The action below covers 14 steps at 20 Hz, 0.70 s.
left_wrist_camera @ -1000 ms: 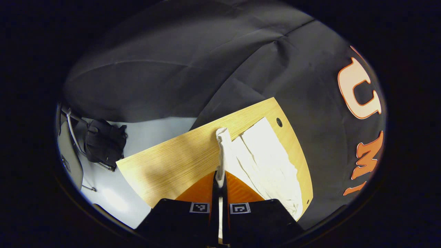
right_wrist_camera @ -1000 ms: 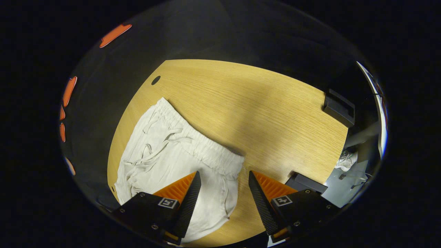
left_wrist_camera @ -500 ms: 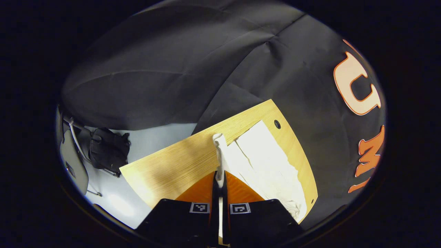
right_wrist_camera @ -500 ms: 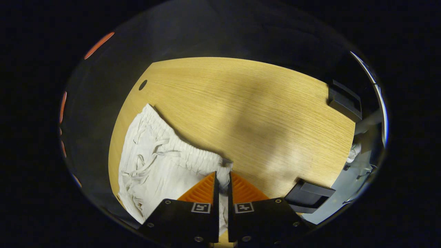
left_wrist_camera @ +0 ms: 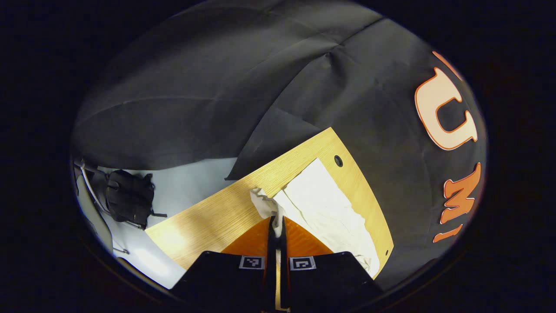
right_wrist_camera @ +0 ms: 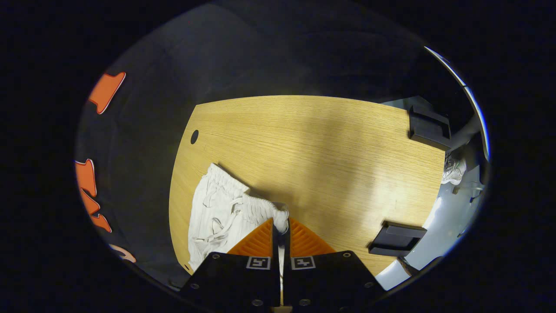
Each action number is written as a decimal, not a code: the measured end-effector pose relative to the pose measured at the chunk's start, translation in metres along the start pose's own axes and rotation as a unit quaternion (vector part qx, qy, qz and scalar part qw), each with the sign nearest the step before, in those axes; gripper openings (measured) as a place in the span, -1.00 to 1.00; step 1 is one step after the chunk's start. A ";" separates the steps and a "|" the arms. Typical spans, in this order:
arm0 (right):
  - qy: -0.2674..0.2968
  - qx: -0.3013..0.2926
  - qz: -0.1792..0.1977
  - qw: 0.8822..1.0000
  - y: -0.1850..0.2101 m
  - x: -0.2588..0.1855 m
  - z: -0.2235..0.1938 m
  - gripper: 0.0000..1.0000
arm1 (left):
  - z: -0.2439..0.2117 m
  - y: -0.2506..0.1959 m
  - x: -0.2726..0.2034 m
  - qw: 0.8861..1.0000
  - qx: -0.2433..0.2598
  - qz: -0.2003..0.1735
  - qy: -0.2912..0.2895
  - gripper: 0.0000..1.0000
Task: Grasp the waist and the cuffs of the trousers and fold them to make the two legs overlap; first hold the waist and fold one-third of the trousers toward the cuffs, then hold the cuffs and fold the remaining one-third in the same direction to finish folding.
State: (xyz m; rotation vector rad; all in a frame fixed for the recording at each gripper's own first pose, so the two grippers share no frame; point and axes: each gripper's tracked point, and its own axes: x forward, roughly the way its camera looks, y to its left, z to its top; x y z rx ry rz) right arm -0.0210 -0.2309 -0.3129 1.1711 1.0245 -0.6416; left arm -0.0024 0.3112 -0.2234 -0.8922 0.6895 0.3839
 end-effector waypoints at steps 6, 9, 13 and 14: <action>0.020 0.030 0.013 0.999 0.041 -0.007 0.003 -0.94 | 0.031 -0.036 0.028 0.998 0.057 0.009 0.014 -0.85; 0.033 0.037 0.011 0.999 0.061 -0.006 0.008 -0.94 | 0.047 -0.056 0.048 0.994 0.100 0.009 0.033 -0.85; 0.052 0.028 0.002 0.998 0.100 0.006 0.013 -0.94 | 0.069 -0.084 0.095 0.982 0.176 0.008 0.061 -0.84; 0.054 0.023 -0.001 0.998 0.109 0.010 0.014 -0.94 | 0.075 -0.094 0.103 0.979 0.192 0.006 0.062 -0.89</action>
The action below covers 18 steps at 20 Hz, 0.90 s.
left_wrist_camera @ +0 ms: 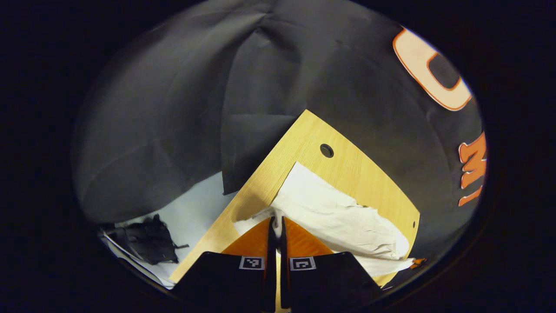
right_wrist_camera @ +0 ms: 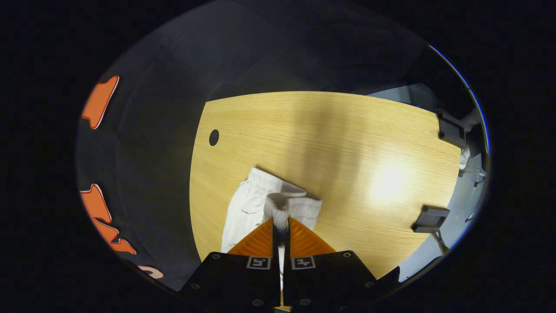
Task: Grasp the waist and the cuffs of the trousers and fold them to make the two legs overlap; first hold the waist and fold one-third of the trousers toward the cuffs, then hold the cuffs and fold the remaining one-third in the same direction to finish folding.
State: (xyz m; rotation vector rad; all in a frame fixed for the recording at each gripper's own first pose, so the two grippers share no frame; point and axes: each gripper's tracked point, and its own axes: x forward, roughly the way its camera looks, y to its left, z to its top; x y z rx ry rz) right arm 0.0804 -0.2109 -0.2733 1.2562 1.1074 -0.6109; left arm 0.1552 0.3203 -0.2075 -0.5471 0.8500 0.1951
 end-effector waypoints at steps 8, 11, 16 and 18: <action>0.013 -0.006 -0.003 1.000 0.077 0.047 0.017 -0.94 | 0.052 -0.027 0.100 0.997 0.072 0.011 0.022 -0.85; 0.012 0.029 0.018 0.999 0.102 0.076 0.025 -0.94 | 0.054 -0.032 0.130 0.996 0.079 0.021 0.025 -0.87; -0.021 0.030 0.091 0.995 0.121 0.067 0.033 -0.69 | 0.077 -0.049 0.135 0.997 0.059 0.010 -0.041 -0.14; -0.043 0.015 0.121 0.992 0.130 0.058 0.046 -0.48 | 0.081 -0.056 0.125 0.997 0.047 -0.001 -0.056 0.15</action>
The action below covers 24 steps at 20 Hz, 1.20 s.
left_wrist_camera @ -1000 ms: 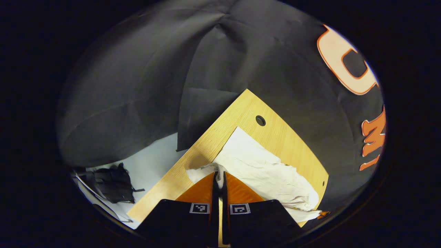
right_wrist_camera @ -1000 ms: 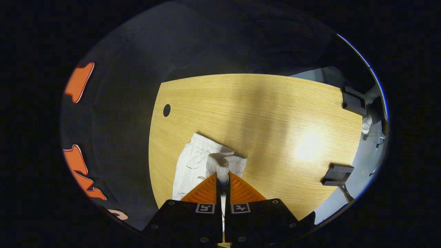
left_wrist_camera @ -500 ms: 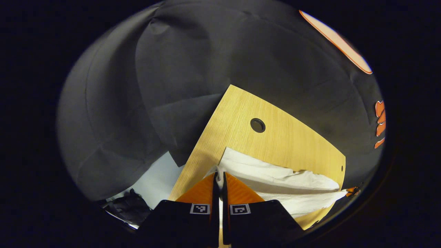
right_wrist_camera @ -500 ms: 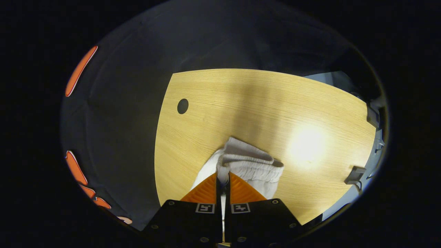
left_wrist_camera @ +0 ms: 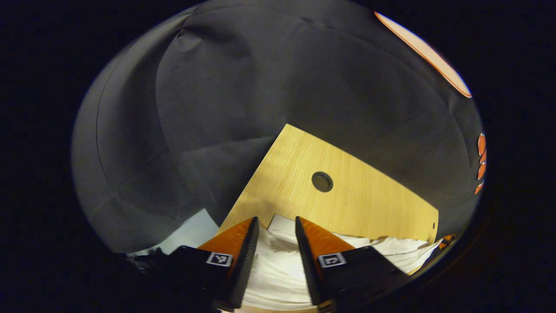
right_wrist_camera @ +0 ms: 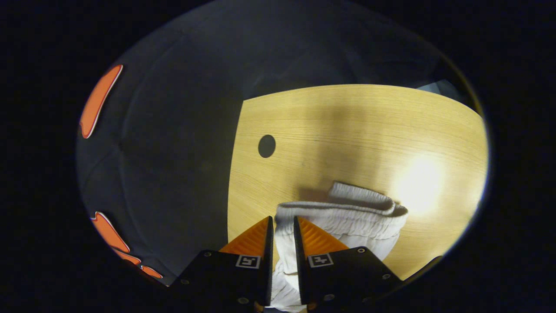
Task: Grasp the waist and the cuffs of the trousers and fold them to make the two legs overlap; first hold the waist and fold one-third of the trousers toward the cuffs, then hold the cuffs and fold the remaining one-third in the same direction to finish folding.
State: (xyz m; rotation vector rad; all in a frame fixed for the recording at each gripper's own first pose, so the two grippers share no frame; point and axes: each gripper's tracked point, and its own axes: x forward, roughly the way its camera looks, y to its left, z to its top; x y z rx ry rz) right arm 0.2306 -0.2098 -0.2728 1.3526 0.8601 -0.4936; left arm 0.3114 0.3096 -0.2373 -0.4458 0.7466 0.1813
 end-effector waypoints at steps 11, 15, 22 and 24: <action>0.018 -0.155 -0.120 0.980 -0.109 -0.033 -0.015 0.71 | -0.044 -0.059 -0.081 0.995 0.092 0.004 0.021 0.99; 0.041 -0.156 -0.152 0.975 -0.136 -0.032 -0.027 0.79 | -0.068 -0.081 -0.105 0.992 0.125 0.005 0.031 0.99; 0.052 -0.143 -0.177 0.972 -0.162 -0.006 -0.020 0.79 | -0.100 -0.107 -0.150 0.989 0.149 0.009 0.017 0.99; 0.054 -0.140 -0.176 0.973 -0.163 -0.002 -0.020 0.79 | -0.111 -0.112 -0.161 0.987 0.156 0.011 0.016 1.00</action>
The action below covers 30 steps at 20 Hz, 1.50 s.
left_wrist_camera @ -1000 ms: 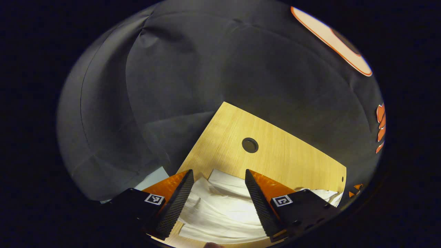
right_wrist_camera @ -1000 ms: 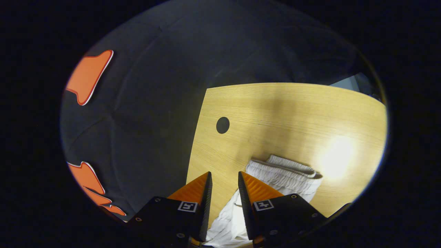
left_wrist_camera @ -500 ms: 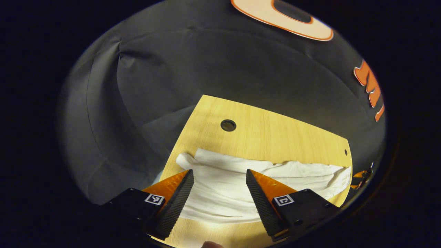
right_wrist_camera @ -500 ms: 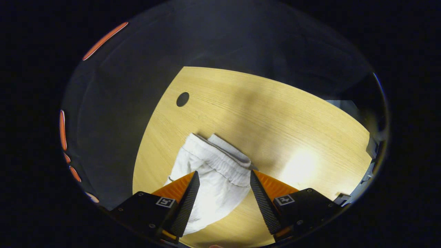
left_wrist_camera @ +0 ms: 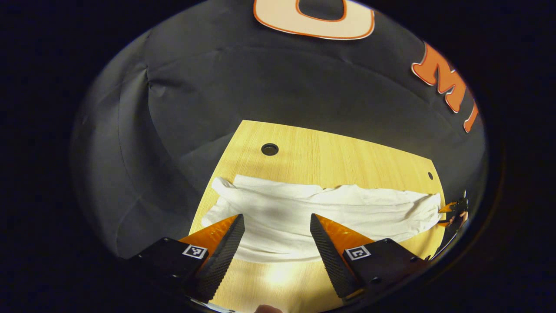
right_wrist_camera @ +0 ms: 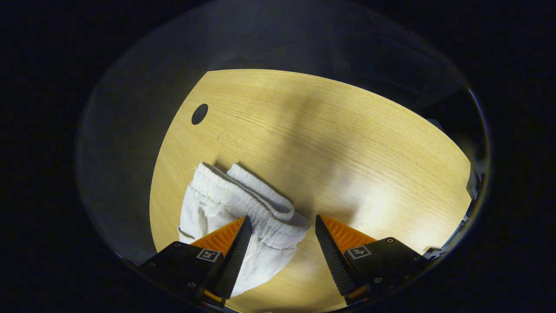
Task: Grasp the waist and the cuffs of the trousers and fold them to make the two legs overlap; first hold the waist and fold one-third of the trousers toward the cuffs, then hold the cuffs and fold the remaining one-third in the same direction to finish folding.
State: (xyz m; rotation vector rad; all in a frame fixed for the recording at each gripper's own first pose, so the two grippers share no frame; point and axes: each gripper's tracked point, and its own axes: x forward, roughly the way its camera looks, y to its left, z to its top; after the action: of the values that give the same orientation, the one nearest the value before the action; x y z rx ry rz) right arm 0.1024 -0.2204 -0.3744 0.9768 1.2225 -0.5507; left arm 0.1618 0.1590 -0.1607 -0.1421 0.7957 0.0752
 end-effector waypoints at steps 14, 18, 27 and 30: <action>-0.047 -0.012 0.067 0.997 0.008 -0.004 0.008 -0.84 | -0.103 -0.018 -0.043 0.998 -0.051 0.017 0.019 0.99; -0.069 -0.029 0.096 0.993 0.018 -0.029 0.012 -0.85 | -0.108 -0.017 -0.046 0.998 -0.065 0.018 0.010 0.99; -0.133 -0.101 0.164 0.972 0.039 -0.080 0.021 -0.86 | -0.106 -0.018 -0.047 0.998 -0.063 0.012 -0.003 0.99; -0.162 -0.125 0.179 0.962 0.040 -0.085 0.028 -0.86 | -0.106 -0.018 -0.045 0.998 -0.066 0.007 -0.010 1.00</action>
State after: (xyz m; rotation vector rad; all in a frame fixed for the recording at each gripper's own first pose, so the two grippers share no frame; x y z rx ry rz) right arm 0.1242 -0.2359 -0.2801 0.8280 0.7768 -0.2470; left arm 0.0575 0.1241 -0.1995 -0.2602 0.7714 0.1423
